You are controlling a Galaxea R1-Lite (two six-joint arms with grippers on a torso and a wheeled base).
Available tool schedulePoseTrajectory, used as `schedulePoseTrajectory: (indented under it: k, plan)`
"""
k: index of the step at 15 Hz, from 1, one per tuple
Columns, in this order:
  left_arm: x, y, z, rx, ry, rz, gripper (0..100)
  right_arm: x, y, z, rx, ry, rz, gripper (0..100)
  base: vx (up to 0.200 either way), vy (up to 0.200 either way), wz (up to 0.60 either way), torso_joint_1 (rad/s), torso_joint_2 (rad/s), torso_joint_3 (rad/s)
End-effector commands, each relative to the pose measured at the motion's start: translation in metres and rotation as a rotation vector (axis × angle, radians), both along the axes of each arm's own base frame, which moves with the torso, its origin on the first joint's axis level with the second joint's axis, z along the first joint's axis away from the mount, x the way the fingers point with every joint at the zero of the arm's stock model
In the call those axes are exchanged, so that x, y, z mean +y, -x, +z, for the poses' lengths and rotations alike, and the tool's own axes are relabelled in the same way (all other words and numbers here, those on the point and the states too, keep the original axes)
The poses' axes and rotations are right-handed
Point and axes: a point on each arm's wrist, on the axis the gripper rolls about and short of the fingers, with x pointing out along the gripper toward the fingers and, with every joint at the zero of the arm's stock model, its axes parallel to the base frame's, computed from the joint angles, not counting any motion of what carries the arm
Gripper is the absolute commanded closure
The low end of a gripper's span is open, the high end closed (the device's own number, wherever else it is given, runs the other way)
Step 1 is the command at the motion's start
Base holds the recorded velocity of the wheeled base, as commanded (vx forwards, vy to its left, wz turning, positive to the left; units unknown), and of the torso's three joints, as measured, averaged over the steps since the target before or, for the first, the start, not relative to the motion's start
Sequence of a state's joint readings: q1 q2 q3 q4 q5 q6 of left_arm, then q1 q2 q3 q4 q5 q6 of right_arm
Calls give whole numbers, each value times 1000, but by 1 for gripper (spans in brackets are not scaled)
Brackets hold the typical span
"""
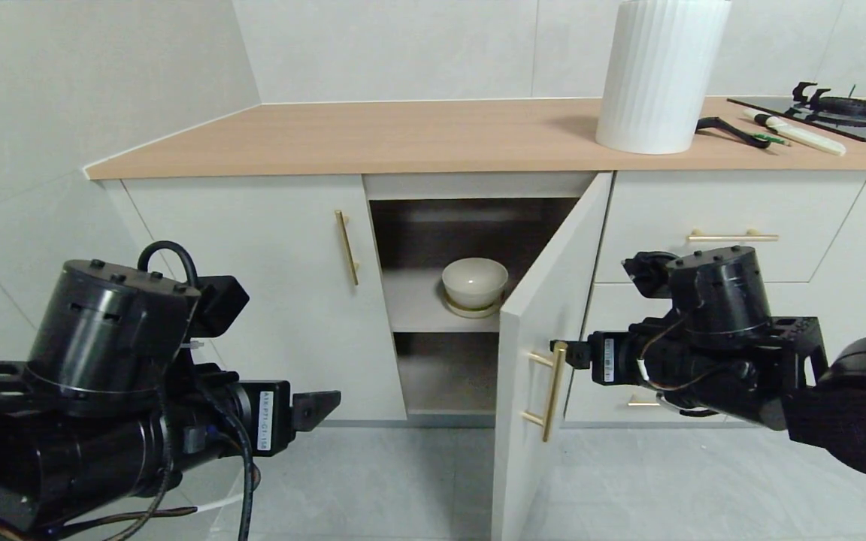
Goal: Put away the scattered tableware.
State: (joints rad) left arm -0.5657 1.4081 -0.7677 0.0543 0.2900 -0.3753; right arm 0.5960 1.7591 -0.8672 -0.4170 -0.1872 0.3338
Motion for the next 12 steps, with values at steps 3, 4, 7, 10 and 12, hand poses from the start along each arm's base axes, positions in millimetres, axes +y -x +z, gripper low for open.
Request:
schedulePoseTrajectory:
  k: [3, 4, 7, 10, 12]
  plan:
    - [3, 4, 6, -25, 6, -5, 0, 20, -32, -32, -11, -9, -10, 0, 0, 0, 0, 0, 0, 0]
    - [2, 4, 5, -21, 5, -4, 0, 23, -37, -36, -38, -26, -16, 0, 0, 0, 0, 0, 0, 0]
    - [2, 3, 4, -17, 2, -7, 0, 23, -45, -38, -83, -54, -31, 0, 0, 0, 0, 0, 0, 0]
    - [2, 3, 2, -12, -3, -8, 0, 23, -49, -37, -85, -77, -43, 0, 0, 0, 0, 0, 0, 0]
    - [2, 3, 1, -10, -13, -14, 0, 30, -60, -37, -75, -147, -74, 0, 100, 0, 0, 4, 1, 4]
